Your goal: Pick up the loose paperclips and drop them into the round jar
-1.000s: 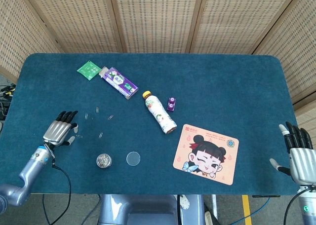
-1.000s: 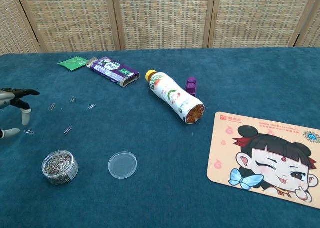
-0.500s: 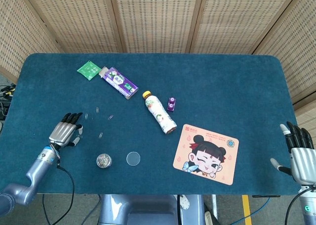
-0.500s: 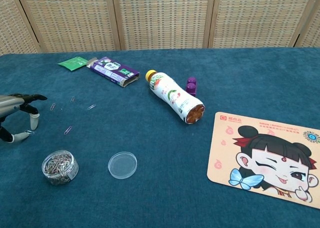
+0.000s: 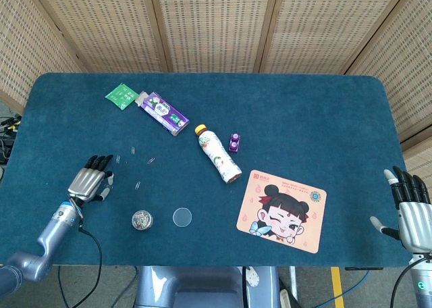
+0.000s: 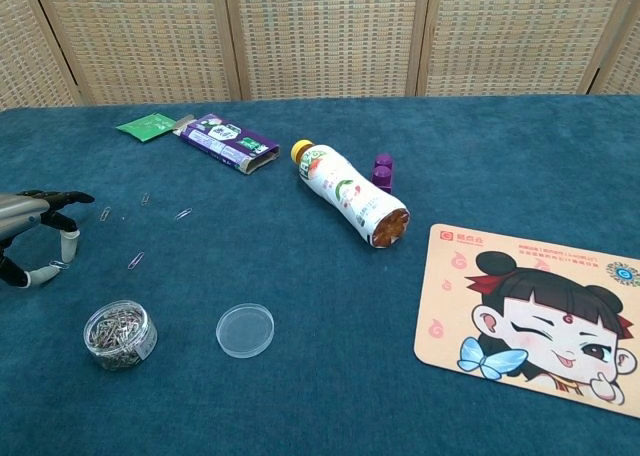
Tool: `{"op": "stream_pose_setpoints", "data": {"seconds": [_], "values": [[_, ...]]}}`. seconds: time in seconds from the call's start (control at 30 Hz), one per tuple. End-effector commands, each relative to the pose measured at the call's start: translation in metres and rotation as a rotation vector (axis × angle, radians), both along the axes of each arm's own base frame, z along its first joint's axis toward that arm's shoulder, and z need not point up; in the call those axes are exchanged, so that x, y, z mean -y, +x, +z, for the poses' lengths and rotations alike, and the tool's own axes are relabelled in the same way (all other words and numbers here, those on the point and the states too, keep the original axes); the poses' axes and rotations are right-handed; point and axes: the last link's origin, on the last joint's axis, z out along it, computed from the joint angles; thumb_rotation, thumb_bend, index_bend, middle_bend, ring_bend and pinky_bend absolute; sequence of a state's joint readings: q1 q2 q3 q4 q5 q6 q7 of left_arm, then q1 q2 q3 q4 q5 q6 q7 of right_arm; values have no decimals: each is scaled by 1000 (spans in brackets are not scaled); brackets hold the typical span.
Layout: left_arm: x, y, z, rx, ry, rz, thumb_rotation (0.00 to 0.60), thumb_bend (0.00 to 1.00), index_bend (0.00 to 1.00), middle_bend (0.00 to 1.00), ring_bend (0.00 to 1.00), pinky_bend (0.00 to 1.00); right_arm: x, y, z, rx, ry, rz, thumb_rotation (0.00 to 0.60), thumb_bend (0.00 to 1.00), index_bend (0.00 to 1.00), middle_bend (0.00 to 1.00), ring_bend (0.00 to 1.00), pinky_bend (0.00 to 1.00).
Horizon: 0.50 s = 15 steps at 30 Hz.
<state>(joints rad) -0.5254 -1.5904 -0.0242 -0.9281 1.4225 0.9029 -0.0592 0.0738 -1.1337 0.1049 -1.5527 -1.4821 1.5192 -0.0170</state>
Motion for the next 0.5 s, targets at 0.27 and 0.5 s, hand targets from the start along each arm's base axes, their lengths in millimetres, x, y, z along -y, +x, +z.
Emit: {"op": "stream_pose_setpoints", "data": {"seconds": [0.27,0.5], "values": [[0,1,0,8,16,-8,600,410,787,0,0,0,0,0,0,5,4,-2,600,0,0,0,0,0],[0,0,0,4,22,-9,600,414,791,0,0,0,0,0,0,6,4,-1,600,0,0,0,0,0]]}}
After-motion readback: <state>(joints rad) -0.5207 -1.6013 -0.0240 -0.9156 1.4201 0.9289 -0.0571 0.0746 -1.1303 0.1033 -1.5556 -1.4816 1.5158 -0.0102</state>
